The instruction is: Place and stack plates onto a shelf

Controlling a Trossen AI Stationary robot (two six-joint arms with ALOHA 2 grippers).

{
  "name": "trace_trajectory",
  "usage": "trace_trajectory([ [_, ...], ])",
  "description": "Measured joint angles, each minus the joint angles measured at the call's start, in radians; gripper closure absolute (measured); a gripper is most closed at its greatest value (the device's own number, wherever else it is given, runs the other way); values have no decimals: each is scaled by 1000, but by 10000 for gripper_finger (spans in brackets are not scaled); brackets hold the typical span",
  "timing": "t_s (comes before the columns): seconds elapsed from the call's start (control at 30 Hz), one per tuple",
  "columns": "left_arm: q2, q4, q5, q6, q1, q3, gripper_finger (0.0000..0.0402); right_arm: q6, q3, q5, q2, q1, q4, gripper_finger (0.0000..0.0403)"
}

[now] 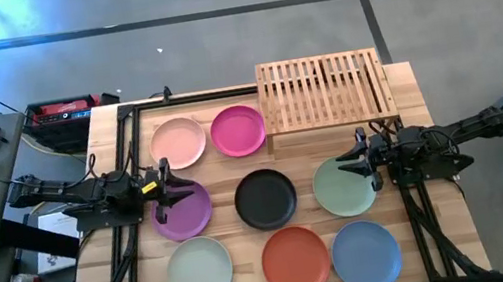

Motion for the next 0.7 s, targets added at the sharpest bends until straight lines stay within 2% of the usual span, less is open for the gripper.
trace_trajectory([
  [0.7,0,0,0,-10,0,0,293,0,0,0,0,0,0,300],
])
